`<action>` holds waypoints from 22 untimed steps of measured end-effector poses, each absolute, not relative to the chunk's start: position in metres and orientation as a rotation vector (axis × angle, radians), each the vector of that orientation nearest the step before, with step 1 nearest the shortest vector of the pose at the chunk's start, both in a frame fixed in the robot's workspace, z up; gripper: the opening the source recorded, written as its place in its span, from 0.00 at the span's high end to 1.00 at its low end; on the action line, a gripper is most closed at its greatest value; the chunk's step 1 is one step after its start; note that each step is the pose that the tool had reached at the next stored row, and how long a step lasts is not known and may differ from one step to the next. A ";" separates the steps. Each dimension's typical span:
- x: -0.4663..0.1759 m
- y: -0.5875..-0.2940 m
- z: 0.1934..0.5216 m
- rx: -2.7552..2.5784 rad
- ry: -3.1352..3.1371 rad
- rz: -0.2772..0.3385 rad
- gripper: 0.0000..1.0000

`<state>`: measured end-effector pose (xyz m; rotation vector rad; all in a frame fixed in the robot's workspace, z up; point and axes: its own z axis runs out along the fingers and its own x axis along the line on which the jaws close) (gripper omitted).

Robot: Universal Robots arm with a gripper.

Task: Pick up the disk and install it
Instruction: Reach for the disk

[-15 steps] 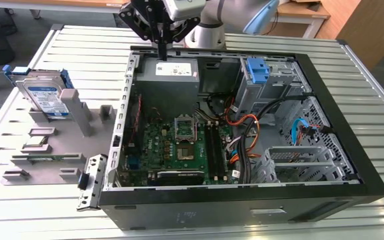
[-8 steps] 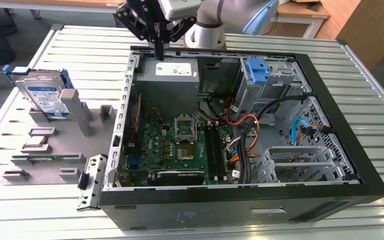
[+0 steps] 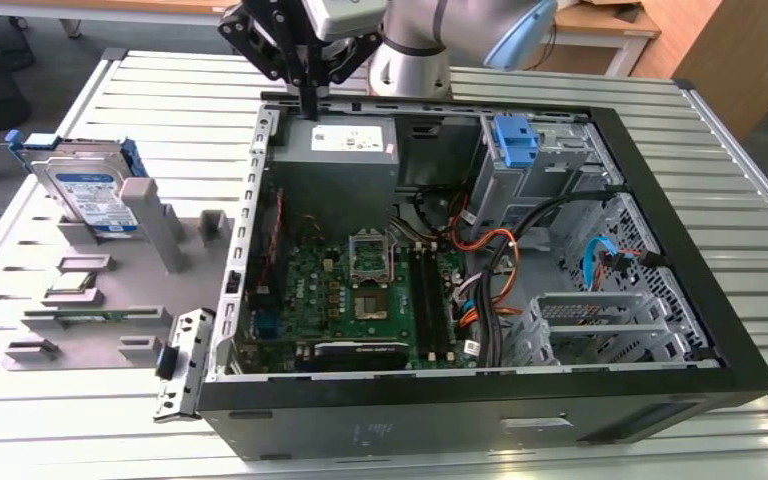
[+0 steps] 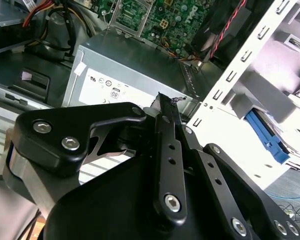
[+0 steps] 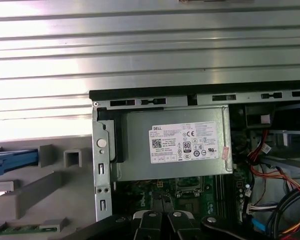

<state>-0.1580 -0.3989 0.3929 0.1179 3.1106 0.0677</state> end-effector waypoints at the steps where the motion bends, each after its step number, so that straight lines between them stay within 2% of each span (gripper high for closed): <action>1: -0.159 -0.399 0.393 0.118 3.110 0.068 0.89; 22: -0.183 -0.399 0.393 0.118 3.107 0.068 0.89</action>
